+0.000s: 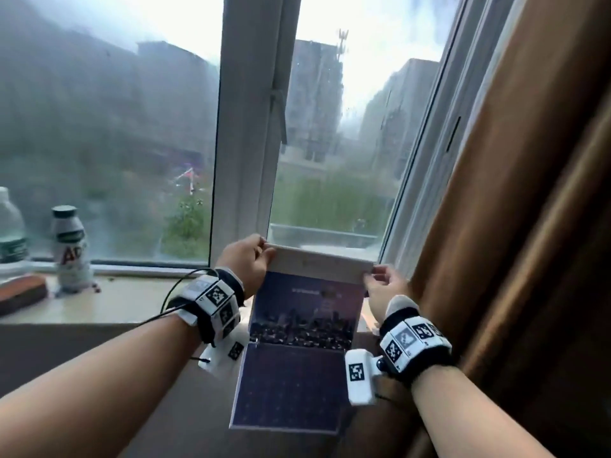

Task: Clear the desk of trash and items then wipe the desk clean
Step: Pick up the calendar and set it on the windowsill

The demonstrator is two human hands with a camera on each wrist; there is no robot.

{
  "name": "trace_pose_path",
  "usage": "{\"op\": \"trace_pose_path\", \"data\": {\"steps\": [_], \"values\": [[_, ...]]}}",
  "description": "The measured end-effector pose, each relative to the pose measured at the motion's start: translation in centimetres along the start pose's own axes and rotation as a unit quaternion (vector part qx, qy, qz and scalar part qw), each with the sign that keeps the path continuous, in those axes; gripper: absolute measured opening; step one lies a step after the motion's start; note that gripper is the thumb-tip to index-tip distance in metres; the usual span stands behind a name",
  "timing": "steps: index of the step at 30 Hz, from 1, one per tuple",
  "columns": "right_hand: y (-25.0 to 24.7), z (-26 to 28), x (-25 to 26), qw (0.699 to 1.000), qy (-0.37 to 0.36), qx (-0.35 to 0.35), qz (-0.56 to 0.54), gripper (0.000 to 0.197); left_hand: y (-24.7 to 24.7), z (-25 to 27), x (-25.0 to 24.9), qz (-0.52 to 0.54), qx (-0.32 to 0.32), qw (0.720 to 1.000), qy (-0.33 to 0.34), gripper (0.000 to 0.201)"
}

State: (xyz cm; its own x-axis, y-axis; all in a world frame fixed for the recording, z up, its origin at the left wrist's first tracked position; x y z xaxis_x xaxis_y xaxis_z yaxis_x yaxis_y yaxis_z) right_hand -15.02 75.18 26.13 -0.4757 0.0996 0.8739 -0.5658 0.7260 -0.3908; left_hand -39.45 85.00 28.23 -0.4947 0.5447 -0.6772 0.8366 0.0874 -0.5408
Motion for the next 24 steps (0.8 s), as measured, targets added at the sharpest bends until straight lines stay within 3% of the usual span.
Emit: {"op": "trace_pose_path", "data": {"steps": [4,9,24], "values": [[3.0,-2.4,4.8,0.999,-0.034,0.021,0.002,0.001,-4.0,-2.7,0.9,-0.010,-0.073,0.997,0.010,0.019],[6.0,-6.9,8.1,0.996,-0.084,0.026,-0.030,0.015,-5.7,-6.4,1.5,-0.024,-0.134,0.991,-0.009,0.018],[12.9,-19.7,4.8,0.992,-0.100,0.062,-0.039,0.008,-0.3,-15.8,3.4,-0.135,-0.124,0.981,-0.067,0.017]]}}
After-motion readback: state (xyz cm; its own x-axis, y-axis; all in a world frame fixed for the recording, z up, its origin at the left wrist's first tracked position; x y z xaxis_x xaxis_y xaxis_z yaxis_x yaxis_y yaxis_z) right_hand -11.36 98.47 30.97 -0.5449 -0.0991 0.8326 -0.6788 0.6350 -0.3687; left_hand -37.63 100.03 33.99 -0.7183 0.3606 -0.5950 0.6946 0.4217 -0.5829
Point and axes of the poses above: each hand's wrist, its own z-axis away from the middle knuckle, its own y-axis out of the palm, x = y × z, the point moved 4 cm from there along -z, towards the middle knuckle, and after that the axes turned 3 degrees about z, right-handed, at the moved point
